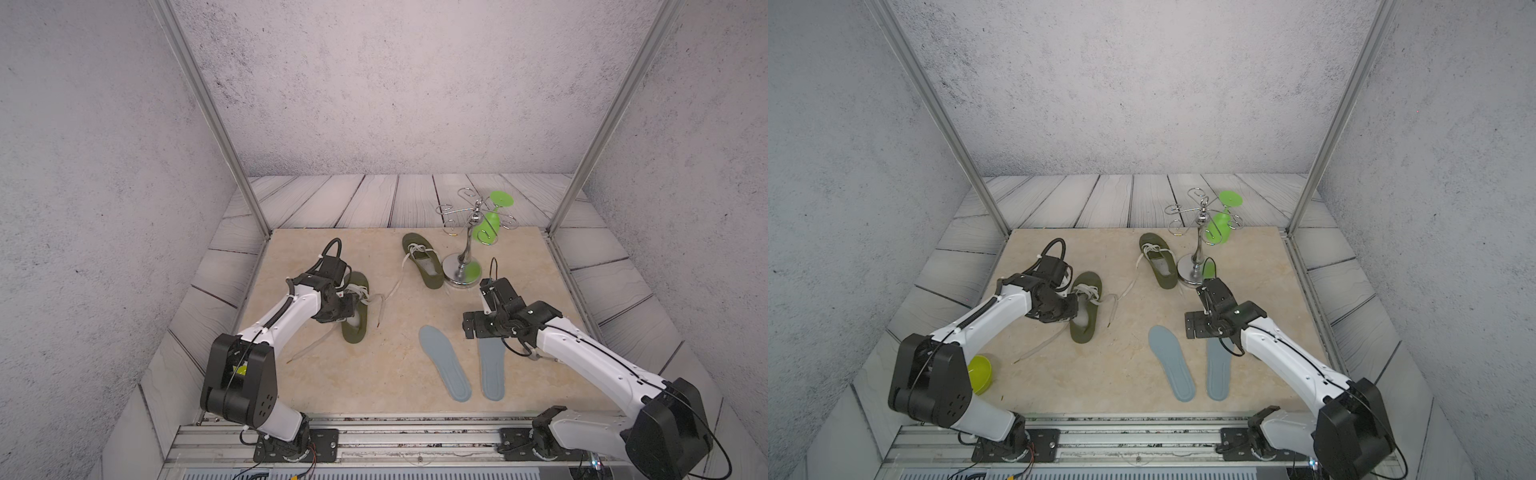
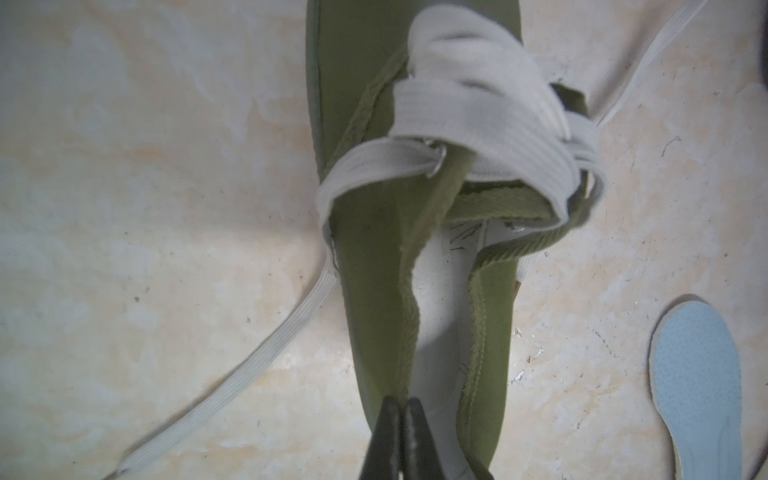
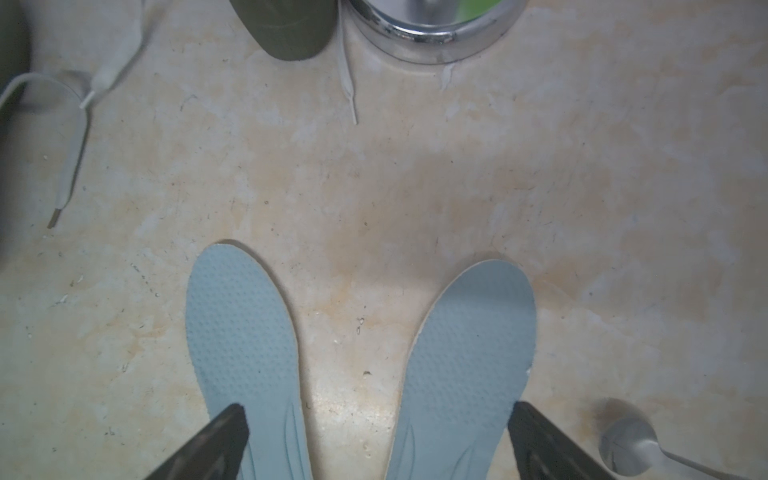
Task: Insert the insole into the shoe
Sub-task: Move the shoe to the center of the board.
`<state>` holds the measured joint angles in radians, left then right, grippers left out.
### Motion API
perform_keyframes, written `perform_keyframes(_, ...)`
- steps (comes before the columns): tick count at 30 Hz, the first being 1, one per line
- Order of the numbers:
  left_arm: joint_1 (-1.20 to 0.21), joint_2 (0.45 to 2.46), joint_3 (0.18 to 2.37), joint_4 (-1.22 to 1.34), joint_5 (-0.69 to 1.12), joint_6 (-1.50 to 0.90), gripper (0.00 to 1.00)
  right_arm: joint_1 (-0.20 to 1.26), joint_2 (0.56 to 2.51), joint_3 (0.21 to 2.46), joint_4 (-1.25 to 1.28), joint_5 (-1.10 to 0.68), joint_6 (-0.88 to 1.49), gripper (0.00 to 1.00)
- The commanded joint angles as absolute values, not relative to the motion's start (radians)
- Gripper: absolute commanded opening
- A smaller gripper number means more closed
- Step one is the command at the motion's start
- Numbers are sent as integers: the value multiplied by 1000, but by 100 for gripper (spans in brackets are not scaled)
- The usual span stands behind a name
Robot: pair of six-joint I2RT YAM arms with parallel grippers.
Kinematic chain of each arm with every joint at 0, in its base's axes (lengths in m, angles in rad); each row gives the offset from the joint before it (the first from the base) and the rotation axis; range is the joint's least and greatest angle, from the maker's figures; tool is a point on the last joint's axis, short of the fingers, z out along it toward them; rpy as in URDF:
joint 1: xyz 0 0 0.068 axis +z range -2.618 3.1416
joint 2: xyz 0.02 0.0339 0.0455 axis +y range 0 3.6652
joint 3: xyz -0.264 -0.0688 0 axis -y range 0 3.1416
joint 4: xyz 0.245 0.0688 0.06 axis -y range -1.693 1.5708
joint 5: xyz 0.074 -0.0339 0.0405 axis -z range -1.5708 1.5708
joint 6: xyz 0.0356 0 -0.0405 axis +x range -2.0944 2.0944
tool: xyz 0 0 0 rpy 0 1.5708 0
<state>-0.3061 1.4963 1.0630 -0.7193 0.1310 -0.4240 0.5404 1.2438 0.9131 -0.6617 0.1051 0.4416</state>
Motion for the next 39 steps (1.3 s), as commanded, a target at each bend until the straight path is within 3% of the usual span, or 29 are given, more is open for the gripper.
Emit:
perform_keyframes(1,-322,1441,1004,-673,183,-496,0,589,1280,974,-673,150,486,99)
perform_keyframes(9,-365,1335,858,-559,239,-594,0,810,1500,1204,-744,276,563,99)
perform_keyframes(15,-364,1297,776,-472,310,-625,0,933,1710,1380,-696,240,622,99)
perform_keyframes(33,-360,1213,633,-325,380,-669,0,1023,2113,1681,-642,105,604,99)
perform_keyframes(39,-359,1187,616,-332,372,-674,0,1027,2163,1693,-657,187,643,99)
